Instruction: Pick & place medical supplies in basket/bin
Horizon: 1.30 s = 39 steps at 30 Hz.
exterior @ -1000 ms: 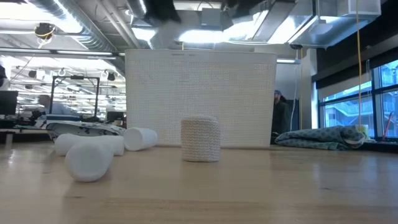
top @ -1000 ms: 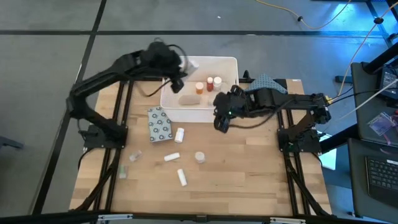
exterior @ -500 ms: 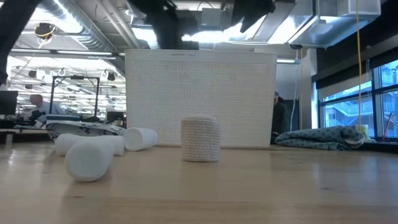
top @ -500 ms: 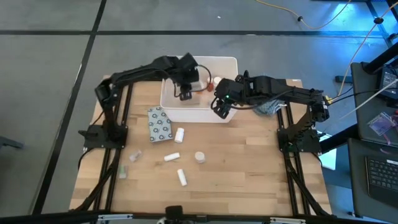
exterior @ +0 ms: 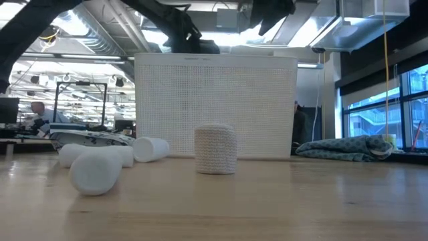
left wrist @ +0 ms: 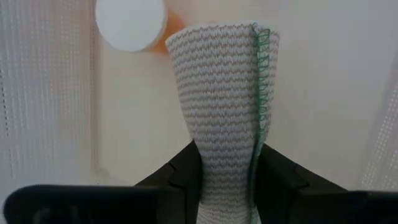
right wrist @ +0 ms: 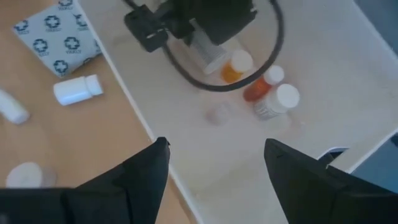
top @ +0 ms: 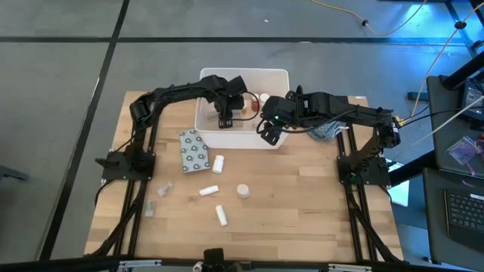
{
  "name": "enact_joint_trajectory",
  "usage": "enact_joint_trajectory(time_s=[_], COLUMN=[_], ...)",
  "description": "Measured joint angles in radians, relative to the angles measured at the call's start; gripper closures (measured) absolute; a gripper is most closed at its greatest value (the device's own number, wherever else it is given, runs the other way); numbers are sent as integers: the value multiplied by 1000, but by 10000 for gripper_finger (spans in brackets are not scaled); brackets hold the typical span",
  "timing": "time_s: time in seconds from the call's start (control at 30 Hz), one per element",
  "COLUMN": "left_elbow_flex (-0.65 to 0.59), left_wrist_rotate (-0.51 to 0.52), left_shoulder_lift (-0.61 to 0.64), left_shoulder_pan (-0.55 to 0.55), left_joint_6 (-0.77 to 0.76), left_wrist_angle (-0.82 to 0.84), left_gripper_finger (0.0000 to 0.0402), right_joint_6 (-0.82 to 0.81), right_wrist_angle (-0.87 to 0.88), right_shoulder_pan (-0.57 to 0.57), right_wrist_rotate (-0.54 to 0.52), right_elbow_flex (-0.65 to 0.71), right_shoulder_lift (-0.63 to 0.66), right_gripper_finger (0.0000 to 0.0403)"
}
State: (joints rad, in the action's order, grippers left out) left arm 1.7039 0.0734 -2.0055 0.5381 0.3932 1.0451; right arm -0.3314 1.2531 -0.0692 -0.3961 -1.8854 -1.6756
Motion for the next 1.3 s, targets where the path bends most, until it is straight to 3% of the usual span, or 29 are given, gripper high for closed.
enact_joint_trajectory(time_s=[0.37, 0.63, 0.8, 1.1, 1.3], left_elbow_flex=[0, 0, 16, 119, 163], left_wrist_rotate=[35, 18, 59, 82, 85], left_shoulder_lift=[-1, -1, 10, 97, 211], left_shoulder_pan=[-1, -9, -19, -19, -24], left_joint_6=[-142, -110, -92, -118, -270], left_wrist_angle=[6, 32, 36, 44, 27], left_gripper_finger=[266, 229, 193, 165, 169], right_joint_6=[0, -1, -4, 0, 2], right_wrist_angle=[3, 46, 67, 89, 98], right_shoulder_pan=[0, 0, 0, 1, 2], right_wrist_rotate=[119, 132, 131, 133, 135], right_elbow_flex=[0, 0, 0, 0, 0], right_shoulder_lift=[0, 0, 0, 0, 0], right_gripper_finger=[141, 141, 141, 141, 141])
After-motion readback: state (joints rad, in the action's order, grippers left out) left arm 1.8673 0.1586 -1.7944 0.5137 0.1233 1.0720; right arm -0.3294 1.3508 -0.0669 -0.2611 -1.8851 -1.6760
